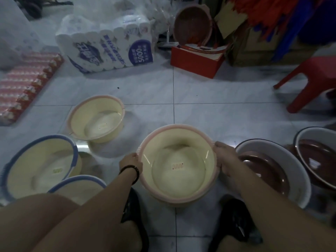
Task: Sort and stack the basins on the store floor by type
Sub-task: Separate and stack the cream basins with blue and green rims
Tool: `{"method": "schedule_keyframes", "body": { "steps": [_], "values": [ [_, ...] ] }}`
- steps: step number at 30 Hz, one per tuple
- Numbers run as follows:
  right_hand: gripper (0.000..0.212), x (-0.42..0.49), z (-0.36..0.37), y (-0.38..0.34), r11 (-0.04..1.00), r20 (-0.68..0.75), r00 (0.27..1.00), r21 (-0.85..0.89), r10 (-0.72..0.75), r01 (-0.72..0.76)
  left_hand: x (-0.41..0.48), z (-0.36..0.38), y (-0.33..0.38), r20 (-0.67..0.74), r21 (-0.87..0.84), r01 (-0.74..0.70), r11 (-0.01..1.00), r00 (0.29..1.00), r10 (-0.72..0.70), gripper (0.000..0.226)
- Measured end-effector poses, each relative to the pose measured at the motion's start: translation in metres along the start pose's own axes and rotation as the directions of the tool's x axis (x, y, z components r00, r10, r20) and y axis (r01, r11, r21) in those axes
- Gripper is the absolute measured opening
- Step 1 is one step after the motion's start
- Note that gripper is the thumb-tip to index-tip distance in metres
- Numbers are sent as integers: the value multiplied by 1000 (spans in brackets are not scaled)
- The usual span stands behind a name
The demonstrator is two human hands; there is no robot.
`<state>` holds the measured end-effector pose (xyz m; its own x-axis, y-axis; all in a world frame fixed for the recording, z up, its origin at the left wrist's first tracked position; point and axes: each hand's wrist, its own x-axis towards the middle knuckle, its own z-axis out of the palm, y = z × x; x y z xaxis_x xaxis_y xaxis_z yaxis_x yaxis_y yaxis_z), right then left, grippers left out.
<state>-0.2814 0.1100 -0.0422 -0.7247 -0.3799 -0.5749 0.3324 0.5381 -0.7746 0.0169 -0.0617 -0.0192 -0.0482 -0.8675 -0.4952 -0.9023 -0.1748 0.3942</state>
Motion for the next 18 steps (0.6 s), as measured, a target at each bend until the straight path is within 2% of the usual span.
{"method": "schedule_keyframes", "body": {
  "steps": [2,5,8,11,13,15,17,18],
  "values": [
    [12,6,7,10,998,3,1000,-59,-25,25,9,10,-8,-33,5,23,1000,999,-23,36],
    [23,21,14,26,994,46,999,-105,-27,31,21,20,-15,-49,38,44,998,998,-43,36],
    [17,28,16,32,957,135,986,-257,-100,132,23,29,-15,-34,15,58,998,998,-57,40],
    [29,33,17,38,894,243,967,-412,-77,175,31,38,-19,-25,0,72,997,997,-72,43],
    [34,37,17,40,870,246,967,-457,-73,182,32,36,-18,0,90,48,995,999,-48,42],
    [32,34,21,32,846,218,974,-507,-57,163,29,28,-12,45,259,-25,965,999,14,42],
    [31,26,33,13,732,212,975,-653,-70,195,26,12,3,126,449,-101,888,991,49,48],
    [39,21,41,4,652,220,972,-725,-87,223,24,0,13,173,521,-141,842,983,57,48]
  ]
}}
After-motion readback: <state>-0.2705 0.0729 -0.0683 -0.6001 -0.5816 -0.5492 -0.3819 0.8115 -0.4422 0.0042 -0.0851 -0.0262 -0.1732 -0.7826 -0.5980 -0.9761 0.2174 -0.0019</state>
